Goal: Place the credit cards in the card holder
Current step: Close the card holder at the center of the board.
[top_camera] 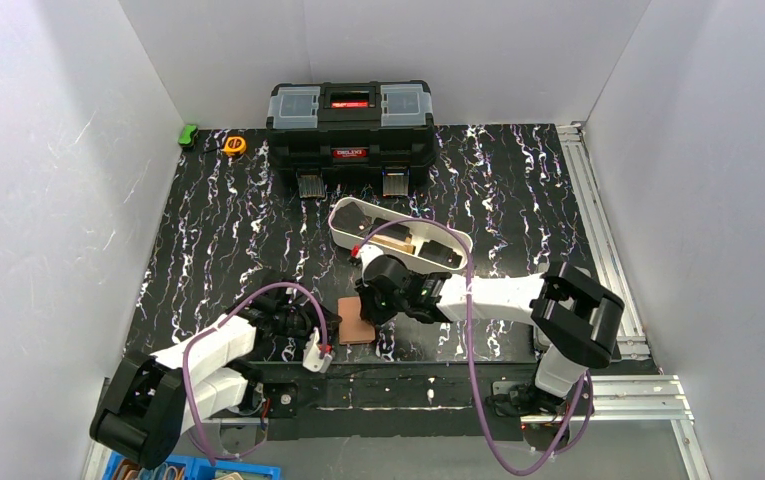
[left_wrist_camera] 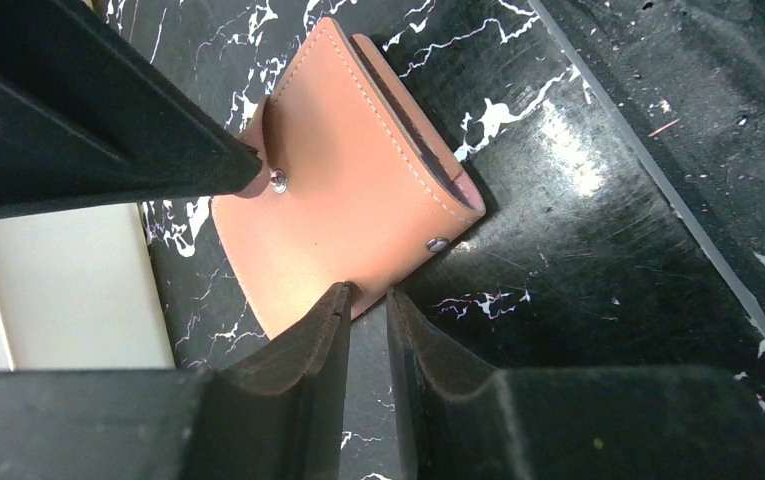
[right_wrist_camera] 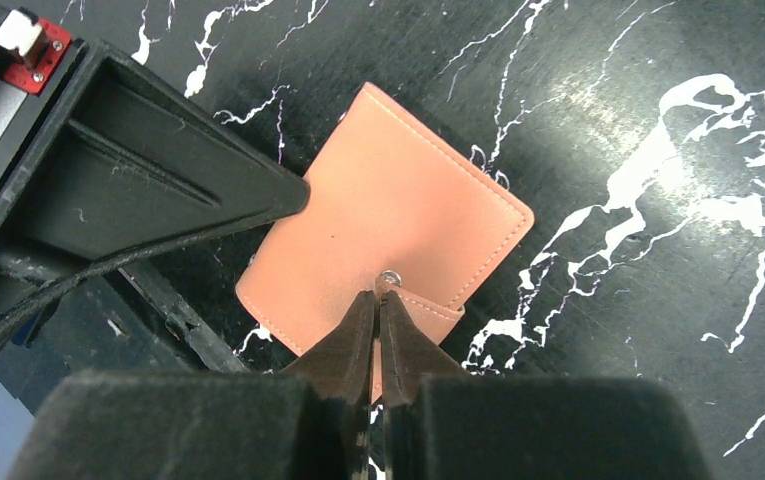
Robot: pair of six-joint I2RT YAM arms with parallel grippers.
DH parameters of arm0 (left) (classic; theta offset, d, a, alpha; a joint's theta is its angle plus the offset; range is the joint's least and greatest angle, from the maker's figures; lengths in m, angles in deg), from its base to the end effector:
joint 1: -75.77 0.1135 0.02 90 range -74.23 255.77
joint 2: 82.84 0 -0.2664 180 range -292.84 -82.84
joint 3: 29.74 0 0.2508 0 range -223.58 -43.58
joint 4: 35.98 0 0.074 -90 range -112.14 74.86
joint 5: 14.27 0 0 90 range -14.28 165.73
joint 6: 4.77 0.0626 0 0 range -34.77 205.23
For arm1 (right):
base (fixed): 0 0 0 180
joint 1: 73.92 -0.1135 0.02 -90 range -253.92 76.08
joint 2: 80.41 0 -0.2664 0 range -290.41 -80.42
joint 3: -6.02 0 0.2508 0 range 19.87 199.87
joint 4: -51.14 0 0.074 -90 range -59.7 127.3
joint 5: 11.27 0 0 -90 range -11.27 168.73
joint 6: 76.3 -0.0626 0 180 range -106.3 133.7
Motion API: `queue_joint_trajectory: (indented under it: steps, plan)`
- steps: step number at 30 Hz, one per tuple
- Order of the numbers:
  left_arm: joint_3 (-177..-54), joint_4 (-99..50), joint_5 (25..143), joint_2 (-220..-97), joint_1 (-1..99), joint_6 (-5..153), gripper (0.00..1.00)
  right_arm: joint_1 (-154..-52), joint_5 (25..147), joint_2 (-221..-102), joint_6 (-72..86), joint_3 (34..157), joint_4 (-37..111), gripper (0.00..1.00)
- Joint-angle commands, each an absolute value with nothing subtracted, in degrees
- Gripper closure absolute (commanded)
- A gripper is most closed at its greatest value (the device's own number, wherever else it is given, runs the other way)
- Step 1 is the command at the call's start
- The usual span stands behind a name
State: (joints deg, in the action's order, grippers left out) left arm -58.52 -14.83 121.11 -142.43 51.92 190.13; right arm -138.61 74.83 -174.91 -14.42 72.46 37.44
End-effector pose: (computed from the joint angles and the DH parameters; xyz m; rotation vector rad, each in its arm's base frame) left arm 0.1404 -0.1108 0.1219 2.0646 0.6479 -0.2009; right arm 0.1595 0.3272 0.1702 -0.7231 2.3059 0.7268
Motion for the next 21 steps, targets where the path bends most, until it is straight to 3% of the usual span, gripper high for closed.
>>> queue_joint_trajectory:
  steps: [1,4,14,21]
  plan:
    - [-58.4,-12.3,120.8,-142.3,51.5,188.7,0.81,-140.1,74.4,-175.9,-12.8,74.0,38.3,0.87]
    - [-58.5,-12.3,120.5,-142.2,51.3,188.0,0.81,-140.2,74.7,-176.5,-12.9,74.4,38.5,0.77]
    - [-58.4,-11.7,120.0,-141.6,51.2,188.4,0.83,-140.2,76.5,-176.2,-12.6,75.5,39.1,0.6]
    - [-58.8,-11.0,119.8,-141.4,51.0,188.4,0.84,-139.9,73.7,-174.0,-10.9,76.5,37.4,0.56]
